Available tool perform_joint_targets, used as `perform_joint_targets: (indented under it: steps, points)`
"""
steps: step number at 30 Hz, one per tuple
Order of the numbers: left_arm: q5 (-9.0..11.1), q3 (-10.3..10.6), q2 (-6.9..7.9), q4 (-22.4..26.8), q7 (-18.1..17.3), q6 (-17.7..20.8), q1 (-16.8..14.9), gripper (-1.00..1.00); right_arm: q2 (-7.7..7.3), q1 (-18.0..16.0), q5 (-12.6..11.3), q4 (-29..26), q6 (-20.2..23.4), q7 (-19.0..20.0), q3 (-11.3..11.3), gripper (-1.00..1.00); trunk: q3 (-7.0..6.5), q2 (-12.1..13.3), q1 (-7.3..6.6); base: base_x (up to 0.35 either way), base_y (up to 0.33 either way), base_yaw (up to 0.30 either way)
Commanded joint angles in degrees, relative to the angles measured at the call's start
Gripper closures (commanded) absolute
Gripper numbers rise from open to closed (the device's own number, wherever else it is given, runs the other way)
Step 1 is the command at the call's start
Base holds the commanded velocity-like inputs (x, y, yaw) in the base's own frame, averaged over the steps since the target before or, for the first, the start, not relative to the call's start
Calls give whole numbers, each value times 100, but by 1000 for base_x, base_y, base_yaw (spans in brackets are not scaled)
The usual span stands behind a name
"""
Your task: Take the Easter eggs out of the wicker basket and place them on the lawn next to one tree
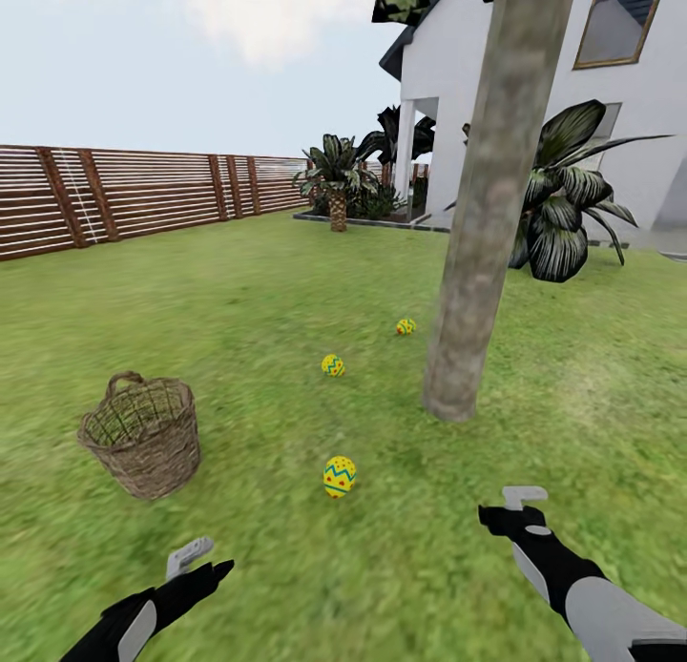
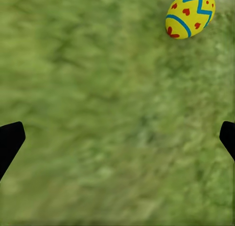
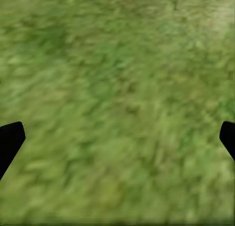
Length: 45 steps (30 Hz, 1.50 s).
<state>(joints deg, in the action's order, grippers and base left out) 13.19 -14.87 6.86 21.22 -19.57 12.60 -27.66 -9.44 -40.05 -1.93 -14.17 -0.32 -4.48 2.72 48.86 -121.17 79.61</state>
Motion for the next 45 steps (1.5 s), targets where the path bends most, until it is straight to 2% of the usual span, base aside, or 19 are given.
perform_joint_targets:
  steps: [1, 3, 4, 7, 16, 21, 24, 36, 42, 45]
  points:
    - [44, -33, -2, 5, -27, 57, -2, -100, 8, -3, -10, 27, -10, -11, 36, -100, -13, 39, -23, 0, 0, 0]
    - [43, -32, 2, 11, -41, 58, -2, -100, 95, -3, 49, 134, -16, -3, 47, -100, -49, 120, -67, 0, 0, 0]
    - [38, -24, 2, 31, -45, 60, -2, -100, 207, -3, 194, 234, -33, 2, 49, -100, -67, 160, -89, 0, 0, 0]
    - [30, -20, 14, 52, -46, 60, -2, -100, 276, -3, 362, 293, -27, 9, 46, -100, -121, 280, -155, 0, 0, 0]
    - [25, -22, 76, 67, 14, 67, -2, -100, 230, -3, 345, 290, 14, 41, 7, -100, -283, 641, -353, 0, 0, 0]
    - [25, -17, 67, 62, 19, 61, -2, -100, 51, -3, 346, 313, 13, 45, 4, -100, -372, 842, -463, 0, 0, 0]
    - [25, -21, 79, 59, 22, 59, -2, -100, 16, -3, 380, 317, 18, 50, 18, -100, -426, 962, -529, 0, 0, 0]
    - [25, -28, 108, 23, 31, 58, -2, -100, 50, -3, 409, 336, 175, 41, 27, -100, -642, 1443, -792, 0, 0, 0]
    - [25, -31, 108, 15, 28, 58, -2, -100, -1, -3, 406, 607, 158, 57, 29, -100, -749, 1684, -924, 0, 0, 0]
    - [25, -26, 109, 14, 30, 58, -2, -100, 34, -3, 411, 636, 170, 63, 35, -100, -803, 1804, -990, 0, 0, 0]
